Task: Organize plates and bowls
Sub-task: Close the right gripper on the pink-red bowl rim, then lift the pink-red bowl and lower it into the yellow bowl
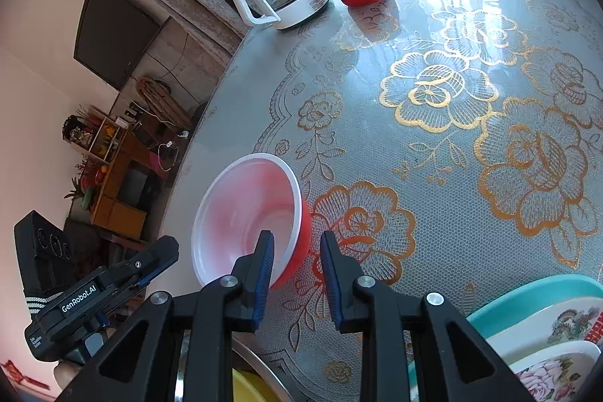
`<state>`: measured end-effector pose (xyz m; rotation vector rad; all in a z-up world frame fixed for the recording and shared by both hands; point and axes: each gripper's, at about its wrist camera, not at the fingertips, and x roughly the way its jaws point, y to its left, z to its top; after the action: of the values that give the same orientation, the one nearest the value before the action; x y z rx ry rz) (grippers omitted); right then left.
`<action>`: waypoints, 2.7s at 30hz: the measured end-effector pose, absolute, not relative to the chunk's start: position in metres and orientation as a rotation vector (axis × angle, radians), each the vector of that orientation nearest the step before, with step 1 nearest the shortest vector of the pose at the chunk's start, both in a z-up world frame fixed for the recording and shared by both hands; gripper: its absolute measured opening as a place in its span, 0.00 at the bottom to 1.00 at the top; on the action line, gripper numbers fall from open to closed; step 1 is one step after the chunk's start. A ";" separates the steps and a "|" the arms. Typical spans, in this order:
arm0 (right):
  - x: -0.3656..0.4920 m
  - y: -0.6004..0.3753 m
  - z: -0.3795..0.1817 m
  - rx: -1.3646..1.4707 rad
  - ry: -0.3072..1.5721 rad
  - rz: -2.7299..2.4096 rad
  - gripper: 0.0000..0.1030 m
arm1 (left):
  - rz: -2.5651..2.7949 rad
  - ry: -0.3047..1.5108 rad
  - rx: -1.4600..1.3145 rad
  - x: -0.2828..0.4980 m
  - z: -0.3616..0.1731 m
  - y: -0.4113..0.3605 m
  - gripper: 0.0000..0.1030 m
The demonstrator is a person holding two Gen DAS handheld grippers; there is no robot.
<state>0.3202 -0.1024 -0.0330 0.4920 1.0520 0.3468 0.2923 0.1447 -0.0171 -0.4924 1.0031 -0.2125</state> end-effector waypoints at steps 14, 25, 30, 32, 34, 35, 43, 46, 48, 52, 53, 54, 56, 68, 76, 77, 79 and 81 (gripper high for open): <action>0.317 -0.094 -0.038 0.465 1.065 0.395 0.14 | -0.265 1.035 -0.498 0.292 -0.028 0.128 0.13; 0.319 -0.095 -0.041 0.475 1.085 0.396 0.16 | -0.241 1.050 -0.514 0.299 -0.033 0.132 0.15; 0.316 -0.096 -0.039 0.458 1.070 0.394 0.16 | -0.270 1.039 -0.486 0.295 -0.031 0.126 0.11; 0.315 -0.093 -0.038 0.443 1.064 0.397 0.16 | -0.264 1.032 -0.466 0.294 -0.028 0.125 0.11; 0.315 -0.091 -0.037 0.434 1.060 0.398 0.16 | -0.265 1.030 -0.468 0.292 -0.027 0.125 0.11; 0.314 -0.092 -0.037 0.437 1.059 0.399 0.16 | -0.267 1.028 -0.468 0.291 -0.026 0.126 0.11; 0.311 -0.094 -0.032 0.440 1.046 0.409 0.16 | -0.269 1.009 -0.451 0.281 -0.017 0.122 0.11; 0.309 -0.096 -0.028 0.441 1.034 0.416 0.16 | -0.270 0.996 -0.438 0.276 -0.012 0.122 0.11; 0.306 -0.096 -0.025 0.445 1.025 0.425 0.16 | -0.273 0.987 -0.433 0.272 -0.008 0.121 0.11; 0.299 -0.096 -0.016 0.437 1.005 0.440 0.16 | -0.273 0.971 -0.421 0.260 -0.002 0.122 0.11; 0.297 -0.096 -0.015 0.436 1.002 0.444 0.16 | -0.276 0.968 -0.424 0.257 -0.001 0.122 0.11; 0.294 -0.096 -0.013 0.436 0.998 0.447 0.16 | -0.279 0.964 -0.427 0.254 0.000 0.123 0.11; 0.289 -0.096 -0.009 0.435 0.989 0.454 0.16 | -0.283 0.954 -0.425 0.248 0.003 0.124 0.11; 0.256 -0.096 0.010 0.415 0.950 0.503 0.16 | -0.307 0.879 -0.419 0.197 0.028 0.128 0.11; 0.227 -0.094 0.018 0.406 0.931 0.552 0.16 | -0.308 0.853 -0.405 0.160 0.033 0.132 0.11; 0.223 -0.094 0.017 0.404 0.932 0.556 0.16 | -0.307 0.852 -0.404 0.156 0.033 0.132 0.11; 0.215 -0.094 0.016 0.397 0.939 0.563 0.16 | -0.309 0.853 -0.403 0.147 0.031 0.132 0.11; 0.209 -0.094 0.013 0.401 0.944 0.571 0.16 | -0.309 0.860 -0.406 0.139 0.027 0.133 0.11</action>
<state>0.2095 -0.0945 0.0130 0.4014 0.9437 0.5712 0.1388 0.1329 0.0273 -0.4057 0.8600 -0.3088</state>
